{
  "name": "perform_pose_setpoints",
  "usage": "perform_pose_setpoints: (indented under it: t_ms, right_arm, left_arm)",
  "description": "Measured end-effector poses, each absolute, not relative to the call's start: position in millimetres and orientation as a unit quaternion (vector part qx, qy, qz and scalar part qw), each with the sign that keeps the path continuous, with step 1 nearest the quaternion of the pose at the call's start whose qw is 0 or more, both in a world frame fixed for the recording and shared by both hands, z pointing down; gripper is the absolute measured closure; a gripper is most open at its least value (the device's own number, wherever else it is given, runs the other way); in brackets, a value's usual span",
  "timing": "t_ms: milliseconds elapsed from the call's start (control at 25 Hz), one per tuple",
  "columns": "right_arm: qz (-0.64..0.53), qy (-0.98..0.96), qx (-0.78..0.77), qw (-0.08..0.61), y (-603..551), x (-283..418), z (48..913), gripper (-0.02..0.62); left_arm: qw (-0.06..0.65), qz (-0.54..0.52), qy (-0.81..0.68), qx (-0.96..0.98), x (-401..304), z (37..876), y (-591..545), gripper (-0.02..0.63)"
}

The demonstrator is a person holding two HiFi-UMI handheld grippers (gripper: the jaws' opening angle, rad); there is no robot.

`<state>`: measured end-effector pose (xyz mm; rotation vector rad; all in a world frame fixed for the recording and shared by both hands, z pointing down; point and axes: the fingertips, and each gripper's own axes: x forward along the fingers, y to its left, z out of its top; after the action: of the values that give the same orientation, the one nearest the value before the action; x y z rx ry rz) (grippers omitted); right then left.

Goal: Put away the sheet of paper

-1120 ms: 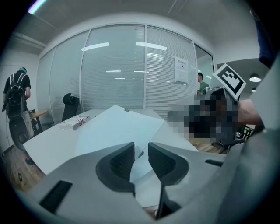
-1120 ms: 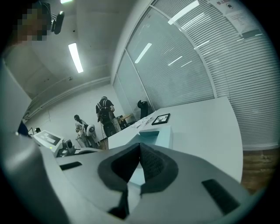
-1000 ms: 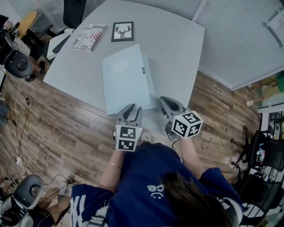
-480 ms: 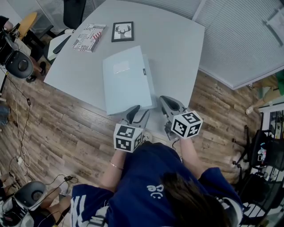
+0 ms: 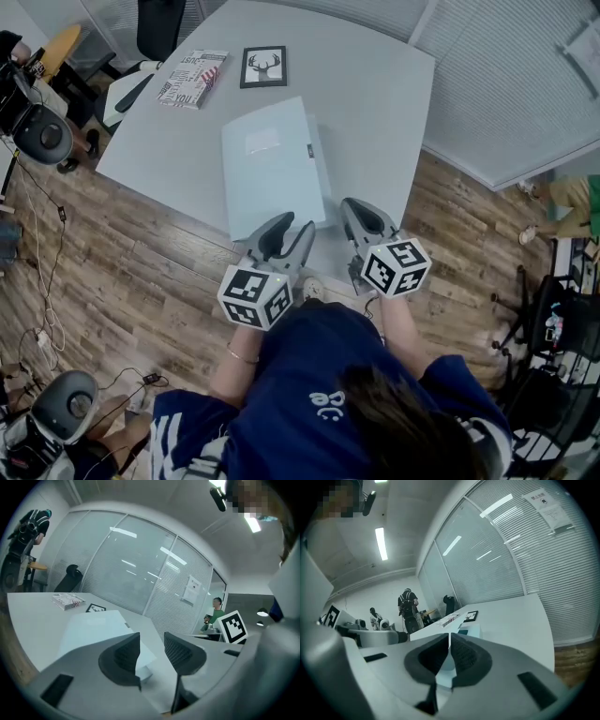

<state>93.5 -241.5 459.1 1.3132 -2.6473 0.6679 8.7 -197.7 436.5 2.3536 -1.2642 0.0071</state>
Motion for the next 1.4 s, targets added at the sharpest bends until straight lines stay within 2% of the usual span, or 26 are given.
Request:
perform_pose_setpoints:
  t_ms: [320,640,800,920,1400]
  right_arm:
    - [0.187,-0.867,0.458,0.055,-235,83,445,0.571]
    - [0.169,-0.864,0.470,0.066,-220,61,446,0.570]
    - [0.159,-0.862,0.475,0.072,-217,52,445,0.571]
    - [0.150,-0.863,0.476,0.076,-216,45,443,0.577]
    - [0.108,-0.867,0.474,0.109,-206,24,441,0.588]
  left_arm:
    - [0.197,0.008,-0.532,0.824,-51,431,-196,0.446]
    - [0.165,0.017,-0.557,0.814,-80,431,-192,0.457]
    - [0.159,0.019,-0.562,0.812,-84,434,-190,0.514]
    - [0.152,0.027,-0.573,0.805,-90,436,-190,0.595]
    - [0.129,0.056,-0.586,0.798,-100,438,-187,0.601]
